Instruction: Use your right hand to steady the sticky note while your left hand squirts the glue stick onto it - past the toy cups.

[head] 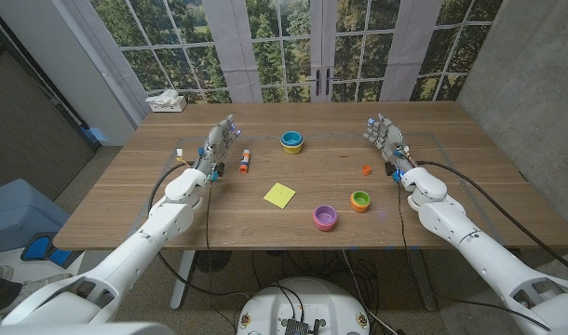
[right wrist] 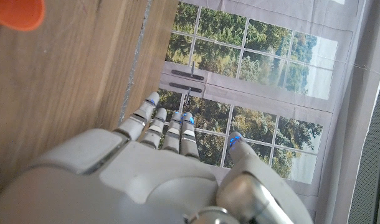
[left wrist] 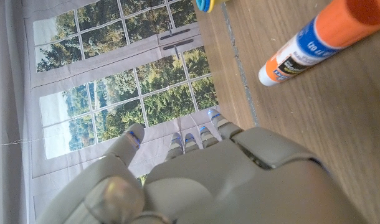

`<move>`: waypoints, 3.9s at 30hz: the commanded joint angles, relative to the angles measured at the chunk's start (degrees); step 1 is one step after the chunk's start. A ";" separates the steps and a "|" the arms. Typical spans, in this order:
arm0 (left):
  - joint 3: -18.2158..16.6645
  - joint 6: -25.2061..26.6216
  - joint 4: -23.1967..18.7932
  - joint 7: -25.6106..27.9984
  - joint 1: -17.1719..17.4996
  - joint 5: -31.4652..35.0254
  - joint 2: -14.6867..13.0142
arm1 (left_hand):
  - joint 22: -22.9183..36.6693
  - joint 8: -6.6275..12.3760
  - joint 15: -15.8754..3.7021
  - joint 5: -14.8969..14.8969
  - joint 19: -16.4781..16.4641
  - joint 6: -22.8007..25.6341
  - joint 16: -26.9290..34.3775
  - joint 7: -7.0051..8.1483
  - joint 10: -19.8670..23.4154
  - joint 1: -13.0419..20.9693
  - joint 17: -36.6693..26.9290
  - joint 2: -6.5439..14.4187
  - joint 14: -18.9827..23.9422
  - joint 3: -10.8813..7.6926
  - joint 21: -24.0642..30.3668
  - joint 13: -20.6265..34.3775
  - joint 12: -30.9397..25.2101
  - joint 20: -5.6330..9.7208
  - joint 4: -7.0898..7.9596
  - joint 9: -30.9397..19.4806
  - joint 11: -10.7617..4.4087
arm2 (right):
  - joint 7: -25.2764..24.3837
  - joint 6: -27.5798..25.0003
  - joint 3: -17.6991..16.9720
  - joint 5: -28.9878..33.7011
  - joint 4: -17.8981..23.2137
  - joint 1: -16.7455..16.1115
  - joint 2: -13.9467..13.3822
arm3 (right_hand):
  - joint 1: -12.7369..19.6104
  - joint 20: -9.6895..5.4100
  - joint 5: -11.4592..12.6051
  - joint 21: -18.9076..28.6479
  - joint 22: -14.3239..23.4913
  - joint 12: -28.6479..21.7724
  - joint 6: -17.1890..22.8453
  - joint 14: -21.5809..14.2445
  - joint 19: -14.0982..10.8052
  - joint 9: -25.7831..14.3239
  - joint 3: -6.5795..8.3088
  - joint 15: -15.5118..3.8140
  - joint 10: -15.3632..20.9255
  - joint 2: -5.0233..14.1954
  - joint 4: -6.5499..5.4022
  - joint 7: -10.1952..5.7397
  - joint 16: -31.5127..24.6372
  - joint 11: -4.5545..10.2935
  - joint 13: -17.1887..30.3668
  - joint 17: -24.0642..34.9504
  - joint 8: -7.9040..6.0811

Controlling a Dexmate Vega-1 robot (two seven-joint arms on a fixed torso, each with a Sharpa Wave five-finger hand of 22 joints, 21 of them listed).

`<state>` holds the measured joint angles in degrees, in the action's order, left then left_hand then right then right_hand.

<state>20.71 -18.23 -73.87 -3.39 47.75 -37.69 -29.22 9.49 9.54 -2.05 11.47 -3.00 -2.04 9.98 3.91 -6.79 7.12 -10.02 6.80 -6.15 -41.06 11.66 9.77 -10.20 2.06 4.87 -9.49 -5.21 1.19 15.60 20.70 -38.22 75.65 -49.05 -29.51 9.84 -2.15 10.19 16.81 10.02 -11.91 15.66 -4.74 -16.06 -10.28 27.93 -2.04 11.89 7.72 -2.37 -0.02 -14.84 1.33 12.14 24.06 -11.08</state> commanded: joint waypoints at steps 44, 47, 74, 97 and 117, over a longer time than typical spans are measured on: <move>3.18 8.35 -10.08 12.00 -0.95 22.59 -12.15 | 21.84 2.43 -10.64 -1.14 -51.75 -1.50 39.69 3.29 13.78 18.14 -23.30 2.55 75.99 4.65 33.22 0.82 -1.62 8.29 -15.13 -0.96 -3.07 | -9.13 -1.96 -0.03 3.85 8.25 -5.64 -1.32 | 1.09 -1.63 0.16 -0.17 0.25 -0.14 1.12 -1.92 -1.45 -0.32 0.33 -2.18 1.49 1.97 0.57 -0.50 -0.23 -0.40 -0.29 -0.83 -0.24; 3.61 11.08 -12.14 12.49 -1.21 24.80 -13.72 | 24.41 3.20 -10.65 -1.17 -53.55 2.65 41.31 4.26 15.81 21.17 -22.96 1.62 78.65 4.29 36.68 0.75 -1.65 9.63 -15.84 -0.87 -4.37 | -9.49 -1.86 -0.14 3.98 8.66 -6.04 -1.40 | 1.07 -1.61 0.14 -0.19 0.26 -0.12 1.12 -2.04 -1.53 -0.32 0.28 -2.15 1.50 1.93 0.59 -0.52 -0.27 -0.42 -0.31 -0.86 -0.22; 8.78 28.48 -28.27 1.40 -7.68 46.05 -28.02 | 25.90 1.82 -10.57 -1.49 -45.05 25.08 55.77 8.56 27.98 59.58 -15.14 -7.99 78.40 24.97 61.03 1.22 -0.52 10.07 -14.08 -1.12 -6.69 | -12.60 0.84 -1.23 6.00 12.97 -10.48 -1.88 | 0.59 -0.94 -0.03 -0.45 0.28 0.05 0.99 -2.28 -1.82 -0.33 -0.53 -1.54 1.45 0.96 0.80 -0.03 -0.19 -0.68 -0.41 -1.13 -0.08; 11.99 29.31 -33.28 -16.04 -14.83 58.38 -32.45 | 19.95 2.69 -10.63 -1.15 -39.52 29.64 59.52 7.08 27.79 67.59 -13.76 -6.83 73.91 26.99 67.61 1.26 -0.80 10.29 -15.11 -1.49 -7.24 | -15.05 -0.26 -1.02 8.01 16.40 -12.11 -2.09 | 1.34 -0.44 -0.08 -0.86 0.25 0.20 0.91 -2.43 -1.96 -0.30 -0.85 -1.13 1.38 -0.10 2.44 0.36 0.30 -0.81 -0.52 -2.01 -0.01; 14.42 20.80 -31.68 -26.93 -20.20 68.12 -31.26 | 17.80 2.44 -10.58 -1.33 -36.73 30.25 61.12 8.20 29.62 68.74 -13.94 -7.95 72.30 28.08 67.72 1.14 -0.97 9.94 -14.16 -1.56 -7.49 | -15.68 0.79 -0.48 9.15 16.73 -12.64 -1.15 | 0.92 -0.24 -0.14 -1.11 0.26 0.22 1.67 -2.52 -2.04 -0.31 -1.30 -1.02 1.45 -0.05 2.51 0.22 0.38 -1.00 -0.55 -2.21 -0.25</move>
<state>33.88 7.15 -106.62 -24.44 30.30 25.33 -61.47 27.48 11.71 -12.57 10.18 -40.09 27.65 70.64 12.11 22.20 75.49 -23.90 -0.82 66.39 -12.98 79.65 10.80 -10.81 3.80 -9.43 -10.81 -12.68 -14.17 15.69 19.88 -29.87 92.02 -61.35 -31.05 10.72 -2.25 10.19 15.88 9.99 -11.90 16.87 -6.78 -17.79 -10.40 26.57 -2.25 13.21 7.40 -0.07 0.21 -14.80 0.61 11.46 21.78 -11.07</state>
